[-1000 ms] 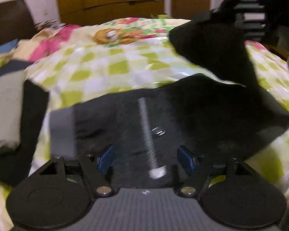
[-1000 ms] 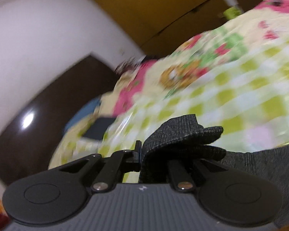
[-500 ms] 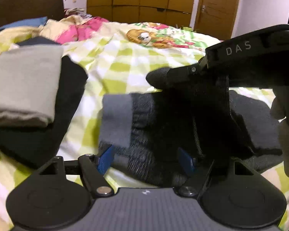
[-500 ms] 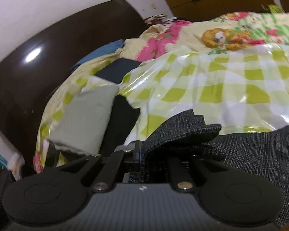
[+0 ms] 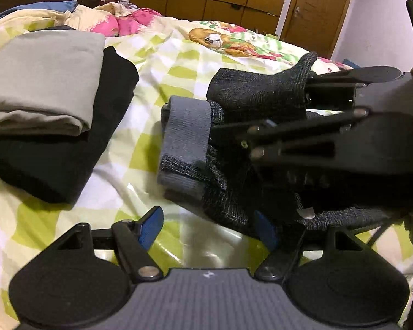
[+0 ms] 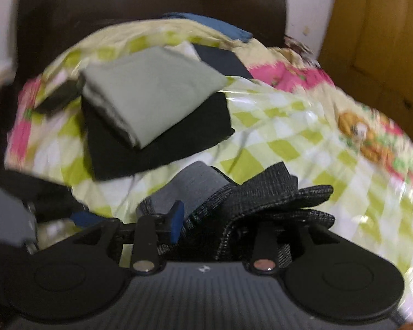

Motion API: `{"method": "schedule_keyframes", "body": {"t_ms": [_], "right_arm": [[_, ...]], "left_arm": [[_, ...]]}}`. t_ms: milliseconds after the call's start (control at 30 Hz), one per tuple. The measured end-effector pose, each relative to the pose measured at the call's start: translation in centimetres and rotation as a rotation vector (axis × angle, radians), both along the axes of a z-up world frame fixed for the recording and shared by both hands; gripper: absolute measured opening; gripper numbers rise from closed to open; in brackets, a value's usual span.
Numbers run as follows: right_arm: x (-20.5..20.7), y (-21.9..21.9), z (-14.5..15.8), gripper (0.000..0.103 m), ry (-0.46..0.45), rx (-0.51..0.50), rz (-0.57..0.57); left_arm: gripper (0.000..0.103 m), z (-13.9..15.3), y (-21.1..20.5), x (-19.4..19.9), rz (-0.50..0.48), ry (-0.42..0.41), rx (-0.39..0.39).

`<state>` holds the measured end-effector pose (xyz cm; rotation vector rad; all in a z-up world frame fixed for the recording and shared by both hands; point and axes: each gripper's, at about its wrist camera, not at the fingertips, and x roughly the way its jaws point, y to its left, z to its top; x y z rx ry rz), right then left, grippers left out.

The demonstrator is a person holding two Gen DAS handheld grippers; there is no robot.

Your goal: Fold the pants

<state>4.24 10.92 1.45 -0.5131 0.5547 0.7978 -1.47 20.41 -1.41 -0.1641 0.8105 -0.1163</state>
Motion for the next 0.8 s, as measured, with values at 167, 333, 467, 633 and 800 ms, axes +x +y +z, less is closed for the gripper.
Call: {"method": "schedule_keyframes", "body": {"t_ms": [167,333,467,633,800], "right_arm": [[-0.4,0.4,0.0,0.037,-0.071,-0.033,0.006],[1.9,-1.1,0.9,0.017,0.076,0.104,-0.080],[0.4,0.3,0.4,0.010,-0.130,-0.081,0.040],[-1.8,0.9,-1.7,0.011,-0.292,-0.285,0.243],[-2.0,0.9,-1.3,0.015,-0.277,-0.259,0.251]], "left_arm": [[0.085,0.3,0.3,-1.0,0.008,0.006,-0.002],[0.085,0.5,0.9,-1.1,0.028,0.016,-0.040],[0.085,0.9,0.8,-1.1,0.030,0.010,-0.029],[0.085,1.2,1.4,-1.7,0.043,0.008,-0.014],[0.085,0.8,2.6,-2.3,0.073,0.043,-0.046]]}}
